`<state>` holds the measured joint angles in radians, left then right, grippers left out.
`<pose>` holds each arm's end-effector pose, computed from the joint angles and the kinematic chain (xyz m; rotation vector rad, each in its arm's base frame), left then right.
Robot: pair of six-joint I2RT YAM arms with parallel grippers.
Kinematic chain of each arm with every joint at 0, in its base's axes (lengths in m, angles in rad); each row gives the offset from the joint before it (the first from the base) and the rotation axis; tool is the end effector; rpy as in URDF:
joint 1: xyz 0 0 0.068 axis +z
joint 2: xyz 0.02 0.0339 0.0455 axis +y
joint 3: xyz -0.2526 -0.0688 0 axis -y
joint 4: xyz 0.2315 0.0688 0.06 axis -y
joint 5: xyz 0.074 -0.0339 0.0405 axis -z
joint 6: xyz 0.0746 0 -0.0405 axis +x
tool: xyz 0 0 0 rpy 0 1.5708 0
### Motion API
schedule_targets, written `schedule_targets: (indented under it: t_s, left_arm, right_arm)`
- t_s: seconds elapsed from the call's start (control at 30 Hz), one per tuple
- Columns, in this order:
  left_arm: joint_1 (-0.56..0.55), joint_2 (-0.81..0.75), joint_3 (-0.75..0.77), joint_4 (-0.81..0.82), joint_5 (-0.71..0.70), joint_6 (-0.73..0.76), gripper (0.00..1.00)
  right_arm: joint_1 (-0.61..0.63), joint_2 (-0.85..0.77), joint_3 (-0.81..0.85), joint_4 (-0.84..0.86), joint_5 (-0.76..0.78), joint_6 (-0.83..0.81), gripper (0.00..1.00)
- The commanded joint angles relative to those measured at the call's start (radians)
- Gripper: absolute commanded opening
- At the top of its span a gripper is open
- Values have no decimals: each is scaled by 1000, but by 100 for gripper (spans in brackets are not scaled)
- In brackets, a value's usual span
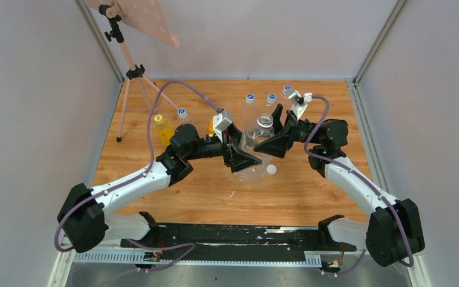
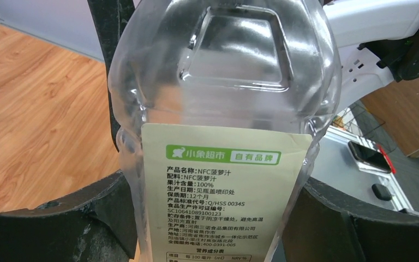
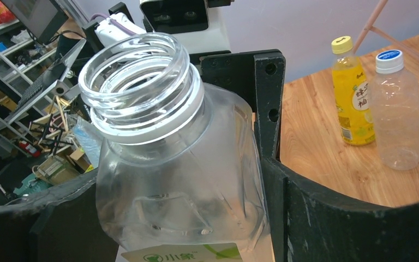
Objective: Screw on the bottle caps
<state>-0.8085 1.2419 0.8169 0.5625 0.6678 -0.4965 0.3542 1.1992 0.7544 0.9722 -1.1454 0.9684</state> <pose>0.1775 -0.2528 0.3299 0.8476 1.4303 -1.5023 0.2143 0.1517 0.3561 -0.8092 1.3635 1.6641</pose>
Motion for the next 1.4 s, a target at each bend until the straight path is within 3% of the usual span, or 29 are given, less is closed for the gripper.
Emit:
schedule_targets:
  t_s: [0.0,0.03,0.13,0.27,0.4,0.53,0.83,0.93,1.1,1.37]
  left_arm:
    - [-12,-82,-16,-57,-63,135,40]
    - [-12,-101,-28,-64,-69,158,37]
    - [-12,-139,-55,-86,-111,194,13]
    - [-12,-191,-93,-99,-154,227,0]
    - [-12,-228,-108,-138,-177,260,0]
    - [-12,-257,-105,-201,-207,316,0]
    - [-12,-369,-104,-445,-402,468,0]
    - [-12,-423,-117,-481,-442,516,0]
    - [-13,-483,-122,-570,-512,573,0]
    - [-11,-547,-108,-717,-595,623,0]
  right_arm:
    - [7,-53,42,-173,39,-135,54]
    - [7,-65,43,-207,46,-160,61]
    - [6,-99,49,-322,64,-234,77]
    - [6,-131,79,-496,87,-335,99]
    - [6,-152,130,-710,120,-431,100]
    - [5,-174,181,-898,303,-372,100]
    - [-14,-325,43,-968,609,-383,100]
    - [-14,-329,30,-1067,674,-426,100]
    - [-12,-246,64,-1267,802,-497,100]
    - [65,26,154,-1531,1073,-483,89]
